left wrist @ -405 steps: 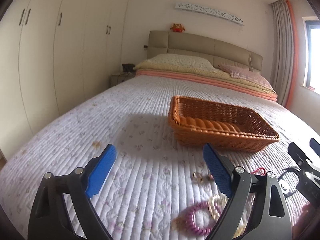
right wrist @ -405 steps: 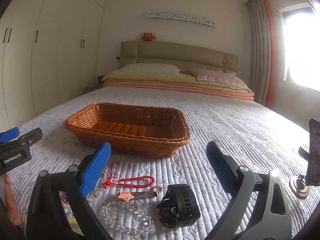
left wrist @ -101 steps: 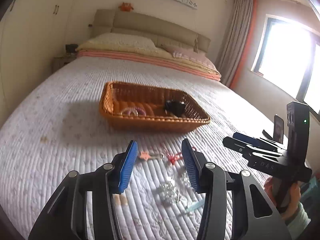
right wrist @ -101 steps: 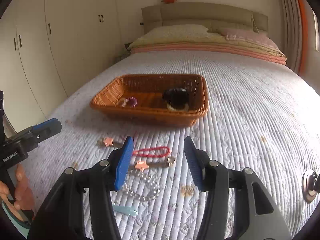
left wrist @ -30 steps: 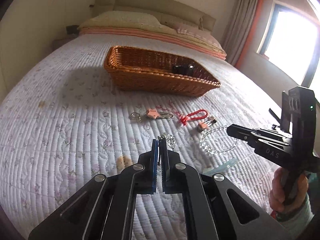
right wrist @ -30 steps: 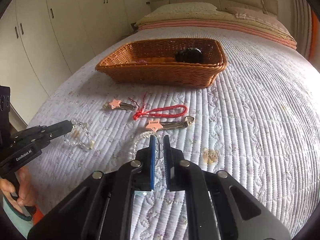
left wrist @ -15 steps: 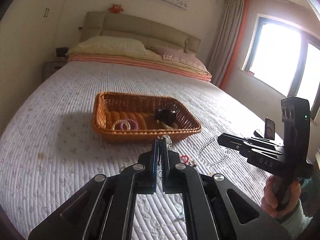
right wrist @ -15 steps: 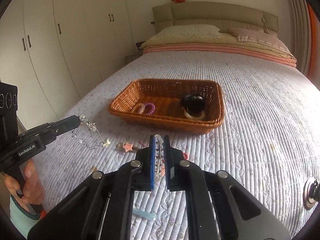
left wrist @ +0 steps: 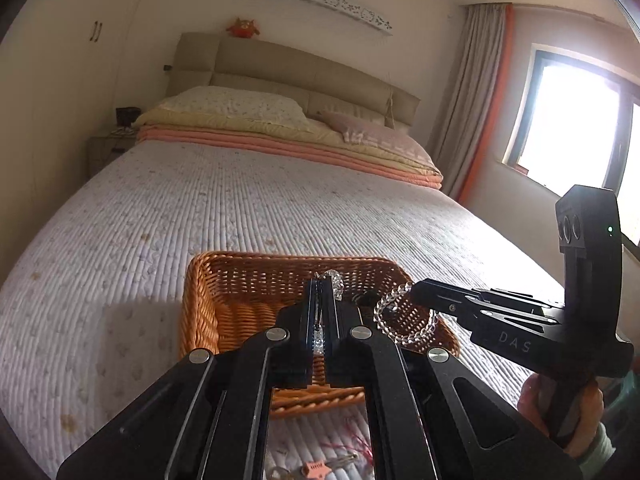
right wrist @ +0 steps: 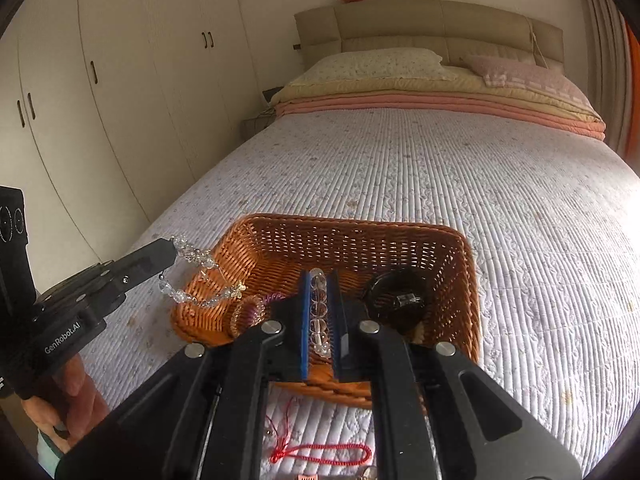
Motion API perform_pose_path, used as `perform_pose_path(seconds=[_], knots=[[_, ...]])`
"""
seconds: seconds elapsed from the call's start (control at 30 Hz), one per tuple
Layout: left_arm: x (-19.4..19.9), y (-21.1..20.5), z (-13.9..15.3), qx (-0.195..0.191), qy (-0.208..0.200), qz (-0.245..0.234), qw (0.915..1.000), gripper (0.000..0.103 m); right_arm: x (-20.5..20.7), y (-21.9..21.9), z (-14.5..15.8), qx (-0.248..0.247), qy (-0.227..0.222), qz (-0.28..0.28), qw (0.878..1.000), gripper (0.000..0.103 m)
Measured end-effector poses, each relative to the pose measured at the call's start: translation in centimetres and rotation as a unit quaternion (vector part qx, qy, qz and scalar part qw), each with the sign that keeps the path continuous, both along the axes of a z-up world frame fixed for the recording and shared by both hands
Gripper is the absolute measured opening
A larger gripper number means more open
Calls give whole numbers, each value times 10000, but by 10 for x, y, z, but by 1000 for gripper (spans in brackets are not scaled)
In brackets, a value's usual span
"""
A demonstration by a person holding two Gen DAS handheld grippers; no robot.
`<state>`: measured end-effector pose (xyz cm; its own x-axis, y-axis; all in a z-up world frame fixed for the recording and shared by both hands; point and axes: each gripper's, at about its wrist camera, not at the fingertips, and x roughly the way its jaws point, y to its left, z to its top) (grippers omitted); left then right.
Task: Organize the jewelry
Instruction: 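Carry both chain pieces into the basket and open both tools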
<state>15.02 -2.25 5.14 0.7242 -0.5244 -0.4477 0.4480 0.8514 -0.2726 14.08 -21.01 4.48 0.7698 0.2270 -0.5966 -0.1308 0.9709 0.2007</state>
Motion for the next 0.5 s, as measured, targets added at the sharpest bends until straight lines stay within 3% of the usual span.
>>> perform_pose_path(seconds=[0.13, 0.23, 0.5], knots=[[29, 0, -35, 46, 329, 100, 9994, 1, 31, 1, -29, 245, 366, 87, 9990, 6], [39, -1, -55, 156, 511, 124, 9985, 1, 39, 5, -47, 165, 483, 63, 9987, 6], [45, -6, -72, 346, 695, 111, 9969, 2, 47, 0, -75, 142, 672, -77, 9976, 7]])
